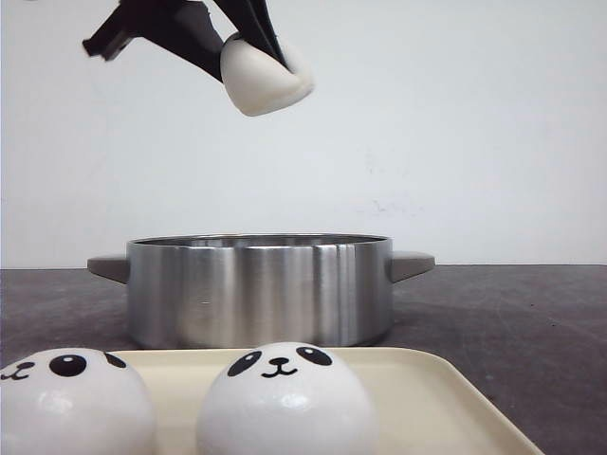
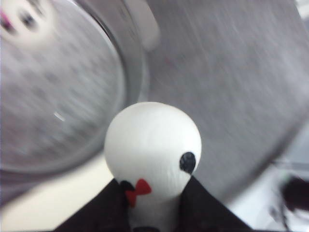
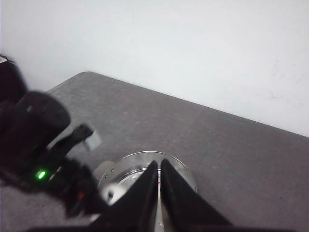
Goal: Steam buns
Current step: 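Lift the bun into the pot and open the left gripper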
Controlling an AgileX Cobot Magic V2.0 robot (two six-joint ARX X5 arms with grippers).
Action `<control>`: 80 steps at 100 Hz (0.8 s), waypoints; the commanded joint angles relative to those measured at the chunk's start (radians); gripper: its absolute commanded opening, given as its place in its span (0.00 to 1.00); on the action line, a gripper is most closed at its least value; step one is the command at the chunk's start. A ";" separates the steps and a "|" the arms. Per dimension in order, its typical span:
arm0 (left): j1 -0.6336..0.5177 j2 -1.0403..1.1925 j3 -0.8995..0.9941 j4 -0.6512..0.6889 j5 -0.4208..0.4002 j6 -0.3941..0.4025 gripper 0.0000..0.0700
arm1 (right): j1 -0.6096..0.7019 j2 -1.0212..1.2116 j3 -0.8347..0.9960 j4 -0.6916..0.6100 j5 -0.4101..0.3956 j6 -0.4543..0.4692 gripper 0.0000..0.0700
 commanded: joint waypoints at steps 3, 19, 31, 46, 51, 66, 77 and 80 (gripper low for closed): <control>0.029 0.065 0.072 -0.011 -0.037 0.069 0.01 | 0.013 0.009 0.014 -0.002 0.004 0.019 0.00; 0.106 0.197 0.139 -0.016 -0.063 0.093 0.01 | 0.013 0.017 0.014 -0.018 0.006 0.018 0.00; 0.142 0.295 0.155 -0.009 -0.115 0.093 0.01 | 0.013 0.029 0.014 -0.040 0.035 0.020 0.00; 0.172 0.394 0.157 0.013 -0.123 0.101 0.00 | 0.013 0.049 0.013 -0.100 0.057 0.065 0.00; 0.180 0.422 0.157 0.026 -0.123 0.101 0.01 | 0.013 0.056 0.013 -0.119 0.057 0.081 0.00; 0.193 0.486 0.160 0.074 -0.123 0.101 0.02 | 0.013 0.067 0.013 -0.136 0.060 0.104 0.00; 0.197 0.508 0.160 0.126 -0.122 0.101 0.04 | 0.013 0.067 0.013 -0.136 0.060 0.124 0.00; 0.200 0.510 0.160 0.135 -0.122 0.101 0.04 | 0.013 0.067 0.013 -0.136 0.060 0.127 0.00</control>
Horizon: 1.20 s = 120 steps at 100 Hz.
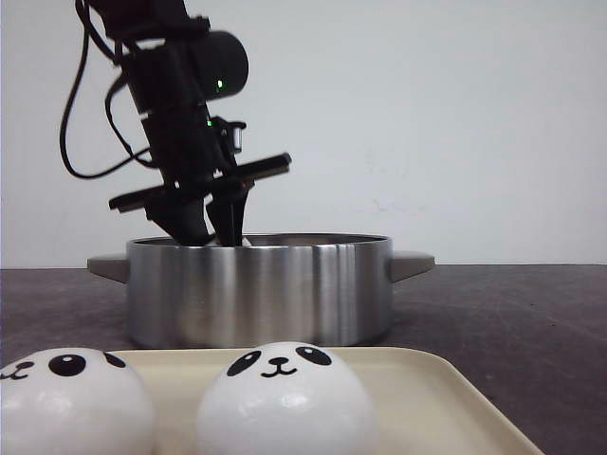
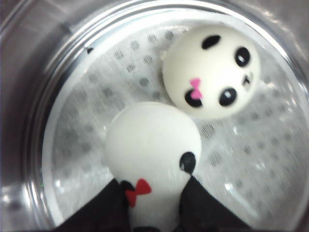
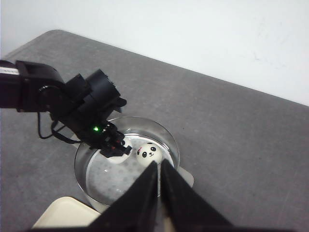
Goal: Steam buns
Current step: 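Lift the bun into the pot and open the left gripper, then lower the right gripper onto a tray bun and grasp it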
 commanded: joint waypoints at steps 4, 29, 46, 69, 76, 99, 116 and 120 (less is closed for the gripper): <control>0.001 0.021 0.026 0.034 -0.002 0.013 0.06 | 0.013 0.008 0.014 0.008 0.005 0.034 0.00; 0.014 0.026 0.026 0.022 -0.002 0.014 0.73 | 0.013 0.008 0.014 0.006 0.005 0.044 0.00; 0.025 0.026 0.032 -0.008 -0.002 0.014 0.96 | 0.013 0.009 0.014 0.005 0.005 0.043 0.00; 0.032 0.010 0.095 -0.095 -0.002 0.021 0.98 | 0.013 0.010 0.014 -0.046 -0.005 0.087 0.00; 0.032 -0.028 0.100 -0.090 -0.017 0.028 0.97 | 0.013 0.020 0.013 -0.100 -0.011 0.137 0.00; 0.013 -0.246 0.100 -0.048 -0.040 0.028 0.97 | 0.003 0.045 -0.077 -0.205 -0.136 0.227 0.00; -0.016 -0.429 0.100 -0.069 -0.047 0.028 0.97 | 0.007 0.061 -0.238 -0.057 -0.313 0.275 0.00; -0.024 -0.473 0.100 -0.077 -0.052 0.028 0.97 | 0.012 0.063 -0.287 -0.012 -0.341 0.295 0.00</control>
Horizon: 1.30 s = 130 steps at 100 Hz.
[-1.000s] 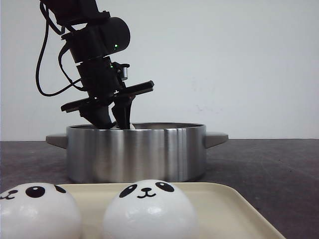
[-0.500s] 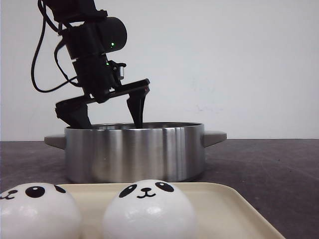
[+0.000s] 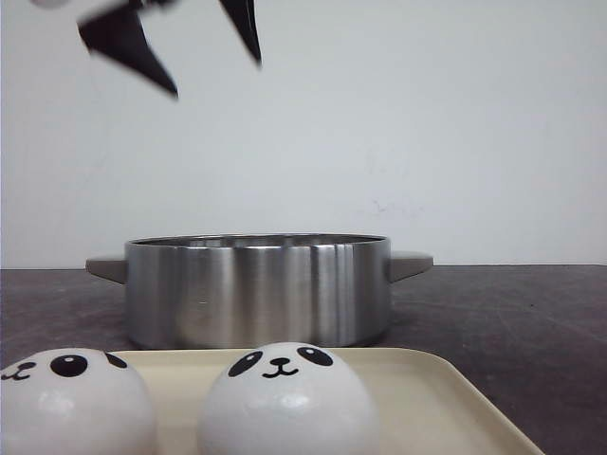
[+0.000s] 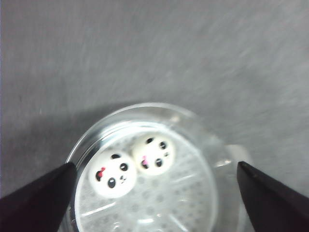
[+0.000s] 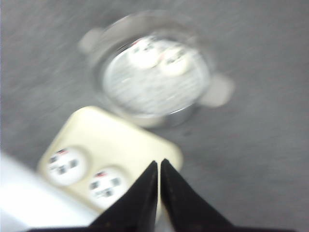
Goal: Steam buns
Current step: 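Lower the right gripper onto a tray bun and grasp it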
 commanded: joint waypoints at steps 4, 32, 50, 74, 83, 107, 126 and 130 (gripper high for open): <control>-0.026 -0.085 0.017 -0.019 -0.011 0.007 0.97 | 0.023 0.017 -0.104 0.105 -0.058 0.081 0.04; -0.073 -0.360 0.017 -0.126 -0.061 0.007 0.97 | 0.040 0.050 -0.409 0.327 -0.134 0.217 0.77; -0.075 -0.482 0.017 -0.195 -0.085 0.007 0.97 | 0.050 0.127 -0.472 0.405 -0.237 0.224 0.98; -0.075 -0.569 0.017 -0.230 -0.090 0.007 0.97 | 0.052 0.267 -0.472 0.494 -0.332 0.226 1.00; -0.075 -0.583 0.017 -0.245 -0.090 0.007 0.97 | 0.052 0.324 -0.472 0.489 -0.343 0.230 1.00; -0.075 -0.589 0.016 -0.298 -0.090 0.008 0.97 | 0.047 0.448 -0.472 0.541 -0.329 0.250 1.00; -0.075 -0.589 0.016 -0.303 -0.089 0.008 0.97 | 0.042 0.481 -0.472 0.583 -0.322 0.259 0.95; -0.075 -0.589 0.016 -0.303 -0.090 0.008 0.97 | 0.039 0.483 -0.472 0.580 -0.318 0.261 0.91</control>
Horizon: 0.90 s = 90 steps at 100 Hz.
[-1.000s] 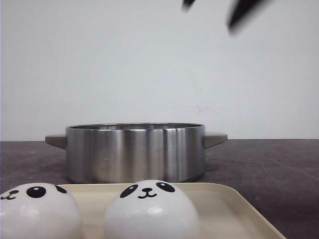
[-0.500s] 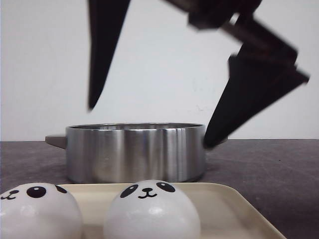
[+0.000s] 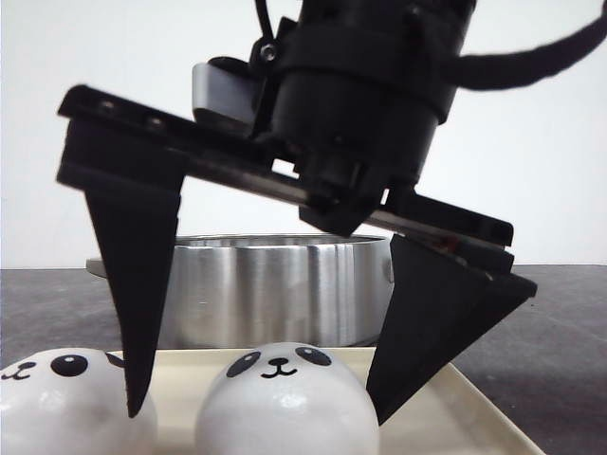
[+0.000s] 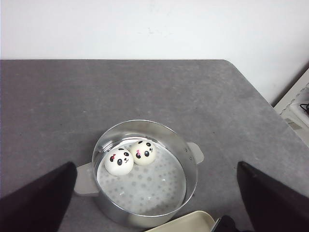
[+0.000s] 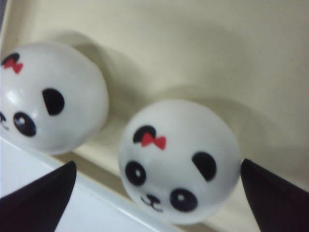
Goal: Steam buns
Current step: 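Lower the right gripper onto a tray bun and grasp it, then carry the bun into the pot and release it from the right gripper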
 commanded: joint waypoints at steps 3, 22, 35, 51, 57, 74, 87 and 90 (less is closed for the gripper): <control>-0.008 0.004 0.016 0.009 -0.006 0.008 0.97 | 0.005 0.025 0.010 0.002 0.010 0.020 0.87; -0.008 0.004 0.016 0.012 -0.006 0.010 0.97 | -0.011 0.026 0.010 -0.006 0.023 0.019 0.42; -0.008 0.004 0.016 0.015 -0.006 0.011 0.97 | -0.008 0.026 0.010 -0.022 0.016 0.014 0.00; -0.008 0.004 0.016 0.015 -0.006 0.019 0.97 | 0.004 0.025 0.011 -0.018 0.051 -0.002 0.00; -0.008 0.004 0.016 0.014 -0.006 0.019 0.97 | 0.006 0.012 0.014 -0.017 0.057 -0.005 0.00; -0.008 0.000 0.016 0.013 -0.006 0.030 0.97 | 0.046 -0.106 0.079 -0.021 0.054 -0.022 0.00; -0.008 -0.002 0.016 0.026 -0.006 0.030 0.97 | 0.079 -0.193 0.202 -0.049 0.062 -0.062 0.00; -0.008 -0.002 0.016 0.028 -0.006 0.031 0.97 | 0.080 -0.203 0.238 -0.064 0.080 -0.078 0.00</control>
